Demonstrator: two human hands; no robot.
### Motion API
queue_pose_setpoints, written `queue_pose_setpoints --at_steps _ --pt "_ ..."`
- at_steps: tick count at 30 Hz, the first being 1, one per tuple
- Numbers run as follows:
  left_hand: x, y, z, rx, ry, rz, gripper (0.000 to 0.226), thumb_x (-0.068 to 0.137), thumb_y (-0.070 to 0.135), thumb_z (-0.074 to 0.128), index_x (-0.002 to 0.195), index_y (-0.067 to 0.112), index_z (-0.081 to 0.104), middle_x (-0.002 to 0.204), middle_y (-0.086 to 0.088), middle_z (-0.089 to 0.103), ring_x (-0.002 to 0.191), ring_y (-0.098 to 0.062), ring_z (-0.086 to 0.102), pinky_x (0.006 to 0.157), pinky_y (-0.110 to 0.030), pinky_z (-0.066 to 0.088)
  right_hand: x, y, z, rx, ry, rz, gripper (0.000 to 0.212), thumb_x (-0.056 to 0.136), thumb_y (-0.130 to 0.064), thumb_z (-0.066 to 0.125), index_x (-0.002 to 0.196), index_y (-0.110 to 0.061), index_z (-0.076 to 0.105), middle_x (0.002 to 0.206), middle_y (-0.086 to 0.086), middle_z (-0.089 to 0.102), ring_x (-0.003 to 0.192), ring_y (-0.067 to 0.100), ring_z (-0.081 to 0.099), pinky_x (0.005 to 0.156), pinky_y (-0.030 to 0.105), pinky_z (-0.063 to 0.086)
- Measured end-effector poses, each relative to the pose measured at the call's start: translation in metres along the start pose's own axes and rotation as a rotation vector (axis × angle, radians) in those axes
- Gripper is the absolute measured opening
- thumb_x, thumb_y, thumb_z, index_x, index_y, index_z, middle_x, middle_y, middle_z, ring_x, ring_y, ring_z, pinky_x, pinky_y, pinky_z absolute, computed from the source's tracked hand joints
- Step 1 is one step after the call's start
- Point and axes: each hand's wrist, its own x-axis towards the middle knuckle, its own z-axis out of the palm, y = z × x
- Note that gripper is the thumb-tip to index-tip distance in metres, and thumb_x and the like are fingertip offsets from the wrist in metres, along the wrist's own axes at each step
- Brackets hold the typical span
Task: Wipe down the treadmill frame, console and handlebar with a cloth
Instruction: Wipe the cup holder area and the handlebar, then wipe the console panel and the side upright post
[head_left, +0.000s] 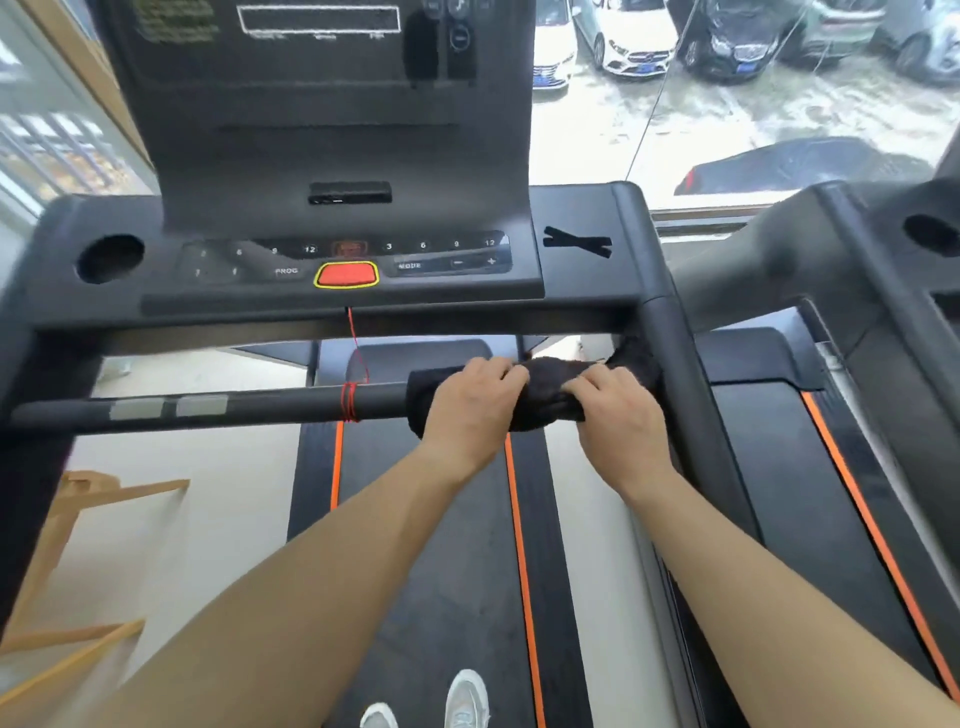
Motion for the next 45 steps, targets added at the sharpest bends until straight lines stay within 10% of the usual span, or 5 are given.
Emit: queue_pose_setpoints --at_steps 13,25,32,38,45 --pt "-0.083 -0.146 -0.132 -0.823 -0.273 -0.62 0.027 0.074 0.048 0.079 0.066 0.029 0.061 0.063 0.015 0.061 0.065 -0.005 0.06 0.066 -0.026 0.046 0.079 -0.151 -0.062 0.995 -0.317 0.269 0.032 0.079 0.005 0.069 0.093 -0.024 0.07 0.092 -0.008 0.07 0.086 0.001 0.065 0.072 0.009 0.048" --pt "0.0 -0.36 -0.202 -0.7 0.385 -0.686 0.022 0.079 0.022 0.076 0.096 0.034 0.07 0.097 0.009 0.071 0.093 -0.01 0.066 0.087 -0.035 0.055 0.286 -0.288 -0.055 0.79 0.003 0.103 0.031 0.084 -0.007 0.061 0.111 -0.022 0.065 0.104 -0.003 0.066 0.094 0.016 0.061 0.082 0.026 0.048" --pt "-0.009 -0.388 -0.162 -0.347 0.003 -0.617 0.024 0.079 0.052 0.071 0.08 0.029 0.077 0.124 0.011 0.061 0.119 -0.01 0.052 0.094 -0.031 0.045 0.276 -0.303 0.013 0.049 -0.532 -0.333 0.069 0.09 -0.037 0.05 0.156 -0.03 0.031 0.168 0.006 0.009 0.152 0.032 0.013 0.119 0.051 0.024" --pt "-0.003 -0.379 -0.108 -0.361 0.055 -0.683 0.068 0.1 0.042 0.049 0.155 0.008 0.028 0.165 -0.009 0.019 0.151 -0.02 0.017 0.118 -0.037 0.025 0.268 -0.322 0.053 0.056 -0.422 -0.319 0.067 0.1 -0.048 0.026 0.16 -0.022 0.012 0.169 0.004 -0.005 0.155 0.026 -0.004 0.124 0.046 0.005" --pt "0.054 -0.42 -0.088 -0.07 -0.154 -0.654 0.08 0.104 0.046 0.026 0.154 -0.007 -0.006 0.164 -0.025 -0.008 0.153 -0.033 0.001 0.122 -0.045 0.017 0.346 -0.322 0.078 -0.12 -0.378 -0.599 0.067 0.102 -0.048 0.028 0.16 -0.017 0.014 0.168 0.004 0.003 0.154 0.022 0.005 0.124 0.043 0.007"
